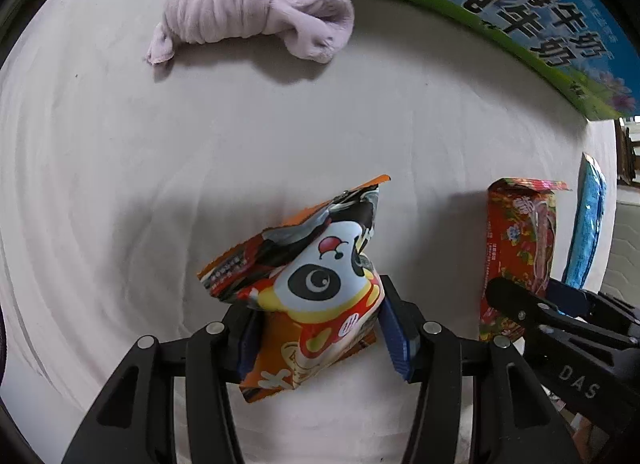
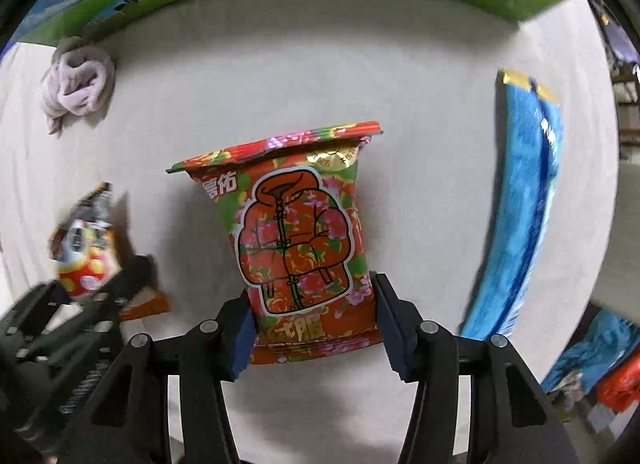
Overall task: Organize soft objects
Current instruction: 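Carry both bags into the box and open both grippers to release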
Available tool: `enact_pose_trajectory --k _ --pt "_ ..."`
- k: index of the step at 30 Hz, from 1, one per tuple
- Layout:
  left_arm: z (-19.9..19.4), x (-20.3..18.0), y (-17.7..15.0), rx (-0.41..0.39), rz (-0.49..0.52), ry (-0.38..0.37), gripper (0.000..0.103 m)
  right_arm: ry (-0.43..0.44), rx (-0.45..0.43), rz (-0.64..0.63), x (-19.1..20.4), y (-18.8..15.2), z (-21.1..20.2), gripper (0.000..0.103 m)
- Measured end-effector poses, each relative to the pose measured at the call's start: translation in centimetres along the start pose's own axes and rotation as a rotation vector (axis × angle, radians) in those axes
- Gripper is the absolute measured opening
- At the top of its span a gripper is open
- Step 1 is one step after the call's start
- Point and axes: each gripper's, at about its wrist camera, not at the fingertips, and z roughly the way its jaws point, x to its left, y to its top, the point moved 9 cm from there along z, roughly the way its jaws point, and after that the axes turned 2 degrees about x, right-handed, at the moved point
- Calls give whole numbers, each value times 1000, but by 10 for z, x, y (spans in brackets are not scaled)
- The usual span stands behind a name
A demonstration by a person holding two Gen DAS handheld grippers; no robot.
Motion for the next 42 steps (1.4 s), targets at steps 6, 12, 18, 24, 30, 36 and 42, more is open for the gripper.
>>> enact_pose_trajectory --k 6,12,18,24,30,36,42 --pt "-8 17 0 -25 9 16 49 37 3 27 -4 21 4 60" --pt "-17 9 -3 -32 22 27 47 -25 -32 21 3 33 2 52" --pt "-42 10 -13 -64 30 11 47 -4 -59 35 1 17 -12 49" --pt "-95 -14 -28 -141 63 -47 47 27 -129 -1 4 3 -56 49" --pt "-170 -30 -30 -254 106 -100 47 80 -222 -20 -5 -5 -116 48" --pt "-239 -34 4 -365 149 -138 47 137 -320 -10 -12 -6 -187 48" --pt "-271 -33 61 -421 178 -138 47 146 -411 -1 -21 18 -246 48"
